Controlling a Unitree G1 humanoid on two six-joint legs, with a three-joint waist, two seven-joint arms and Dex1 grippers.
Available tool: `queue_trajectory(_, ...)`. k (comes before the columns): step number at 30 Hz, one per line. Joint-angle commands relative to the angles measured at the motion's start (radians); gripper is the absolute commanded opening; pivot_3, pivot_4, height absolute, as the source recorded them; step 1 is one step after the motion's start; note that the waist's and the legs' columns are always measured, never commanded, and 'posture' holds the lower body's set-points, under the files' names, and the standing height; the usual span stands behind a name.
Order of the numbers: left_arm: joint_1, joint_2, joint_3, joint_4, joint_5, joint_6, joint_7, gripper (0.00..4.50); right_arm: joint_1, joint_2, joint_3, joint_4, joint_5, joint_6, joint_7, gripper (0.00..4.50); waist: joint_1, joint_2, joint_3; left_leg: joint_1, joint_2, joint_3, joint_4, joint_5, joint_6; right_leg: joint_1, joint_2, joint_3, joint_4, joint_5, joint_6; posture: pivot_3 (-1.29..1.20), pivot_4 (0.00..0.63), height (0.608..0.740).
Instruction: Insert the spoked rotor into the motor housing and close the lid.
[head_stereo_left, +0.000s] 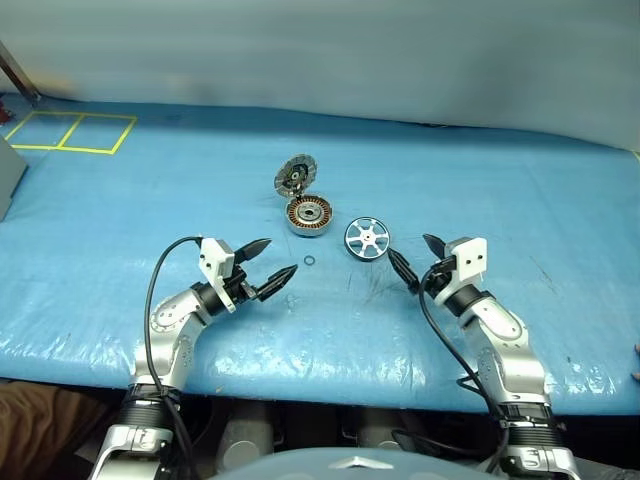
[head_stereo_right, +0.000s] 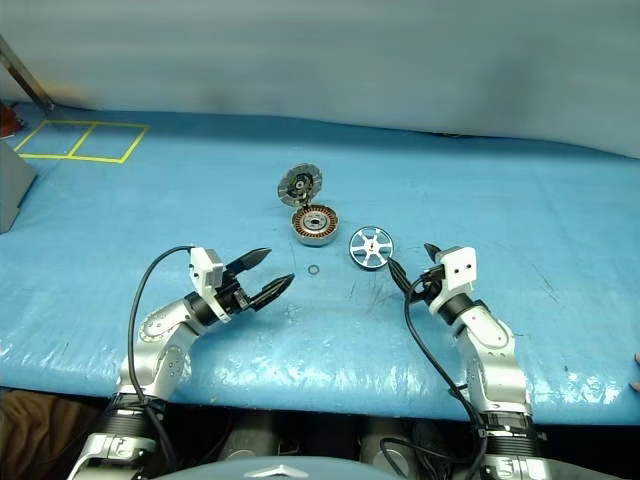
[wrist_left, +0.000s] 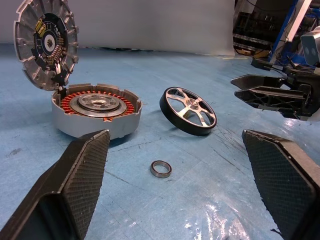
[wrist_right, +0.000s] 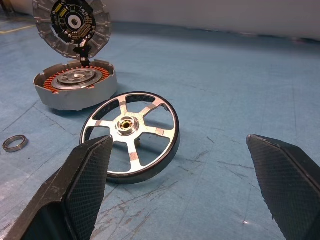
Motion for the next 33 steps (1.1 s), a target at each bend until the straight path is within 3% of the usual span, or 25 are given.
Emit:
queue_trajectory(1,-0.016,0.001,0.001,-0.013,-0.002,-0.009,-0.008,4.5,0.001,-0.005,-0.007,-0.04,0.006,-0.011,-0.002,4.48,0.0,0.0,0.0,0.0,0.0,0.0,0.0,0.0,0.0,0.0,0.0,0.0,0.0,0.0,0.0,0.0,0.15,0.74)
queue_trajectory(16,-0.023,0.008,-0.016,0.015,0.104,-0.082,0.035,4.5,-0.001,-0.005,0.011,-0.034,-0.035,-0.021,-0.017,4.48,0.0,0.0,0.0,0.0,0.0,0.0,0.0,0.0,0.0,0.0,0.0,0.0,0.0,0.0,0.0,0.0,0.15,0.74)
queue_trajectory(33,-0.029,0.015,-0.013,0.029,0.102,-0.069,0.034,4.5,0.002,-0.013,0.015,-0.048,-0.033,-0.012,-0.028,4.48,0.0,0.0,0.0,0.0,0.0,0.0,0.0,0.0,0.0,0.0,0.0,0.0,0.0,0.0,0.0,0.0,0.15,0.74)
